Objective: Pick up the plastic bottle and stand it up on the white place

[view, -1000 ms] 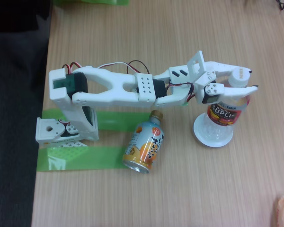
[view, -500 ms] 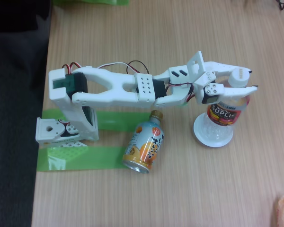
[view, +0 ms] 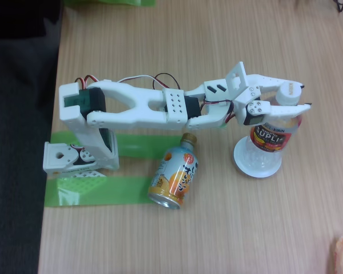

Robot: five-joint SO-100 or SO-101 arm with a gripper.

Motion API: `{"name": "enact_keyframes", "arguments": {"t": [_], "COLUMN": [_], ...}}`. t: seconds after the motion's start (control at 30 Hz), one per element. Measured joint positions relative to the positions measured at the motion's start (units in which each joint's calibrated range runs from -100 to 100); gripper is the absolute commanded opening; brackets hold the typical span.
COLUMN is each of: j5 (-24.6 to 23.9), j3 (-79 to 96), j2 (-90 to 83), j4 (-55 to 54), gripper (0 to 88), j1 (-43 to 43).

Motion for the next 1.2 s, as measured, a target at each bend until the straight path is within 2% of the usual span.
{"name": "enact_keyframes", "arguments": {"t": [0.1,0.23,0.33,1.2], "j5": [0.0,0.0,0.1,0.0], "j3": [0.0,0.0,0.1,0.7], "j2": [0.0,0.0,0.1,-1.2], "j4": [0.0,0.0,0.0,0.0], "gripper": [7.6,24.3,31.5,32.1], "j1": [0.0,0.0,0.0,1.2]}}
